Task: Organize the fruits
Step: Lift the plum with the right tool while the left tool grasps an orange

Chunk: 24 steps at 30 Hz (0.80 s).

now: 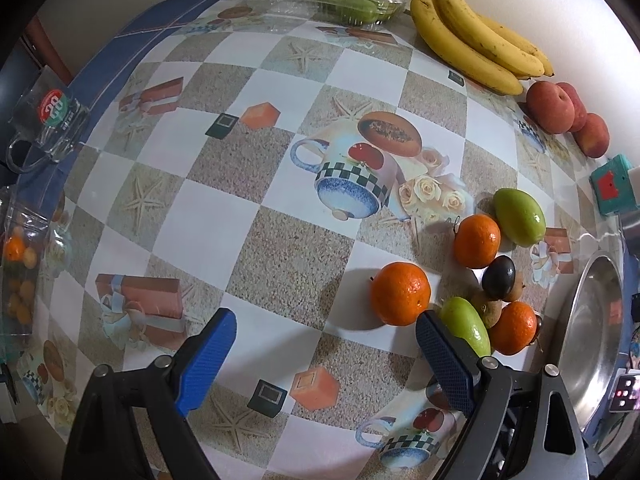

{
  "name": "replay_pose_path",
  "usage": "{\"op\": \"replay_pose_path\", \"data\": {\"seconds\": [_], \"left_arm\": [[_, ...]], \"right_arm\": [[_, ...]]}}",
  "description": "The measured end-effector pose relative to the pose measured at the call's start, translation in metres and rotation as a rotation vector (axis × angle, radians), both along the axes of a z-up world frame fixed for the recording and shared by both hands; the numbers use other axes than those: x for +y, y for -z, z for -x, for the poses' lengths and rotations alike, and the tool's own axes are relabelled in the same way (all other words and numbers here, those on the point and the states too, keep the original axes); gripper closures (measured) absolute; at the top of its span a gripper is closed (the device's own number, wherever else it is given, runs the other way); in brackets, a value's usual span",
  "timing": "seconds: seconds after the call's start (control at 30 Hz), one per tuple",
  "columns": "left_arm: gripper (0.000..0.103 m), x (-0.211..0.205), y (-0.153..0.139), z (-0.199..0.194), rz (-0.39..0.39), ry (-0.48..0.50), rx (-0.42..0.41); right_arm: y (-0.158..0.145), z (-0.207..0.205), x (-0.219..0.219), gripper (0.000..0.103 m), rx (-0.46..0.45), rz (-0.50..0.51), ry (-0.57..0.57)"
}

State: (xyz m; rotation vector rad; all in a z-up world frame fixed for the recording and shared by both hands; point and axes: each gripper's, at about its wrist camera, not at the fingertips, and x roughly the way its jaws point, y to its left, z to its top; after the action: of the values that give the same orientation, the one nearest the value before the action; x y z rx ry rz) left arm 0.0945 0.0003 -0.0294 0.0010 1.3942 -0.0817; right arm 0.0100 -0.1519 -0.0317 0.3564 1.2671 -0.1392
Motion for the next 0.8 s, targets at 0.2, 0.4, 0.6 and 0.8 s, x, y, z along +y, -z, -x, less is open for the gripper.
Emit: {"op": "replay_pose_path", "data": {"seconds": [0.2,0.4,0.6,0.8], "left_arm": [[0.018,-0.010,-0.005,-0.004,0.014,0.020,-0.022],[0.034,-0.027,-0.006,-0.011,0.043,0.046,-0.026],[0.045,-0.038,-0.002,-0.016,0.073,0.063,-0.029],[0.064,-0.053,0.001,-0.015,0.122,0.084,-0.022]], "right_arm": [[-0.017,0.005,-0.006,0.076,-0.042,-0.003,0.023],[-0.025,0.011,-0.009,0.076,-0.061,-0.004,0.032],[-0.026,0.008,-0.010,0.076,-0.063,-0.009,0.033],[-0.027,0.006,-0.010,0.076,-0.066,-0.012,0.038]]}}
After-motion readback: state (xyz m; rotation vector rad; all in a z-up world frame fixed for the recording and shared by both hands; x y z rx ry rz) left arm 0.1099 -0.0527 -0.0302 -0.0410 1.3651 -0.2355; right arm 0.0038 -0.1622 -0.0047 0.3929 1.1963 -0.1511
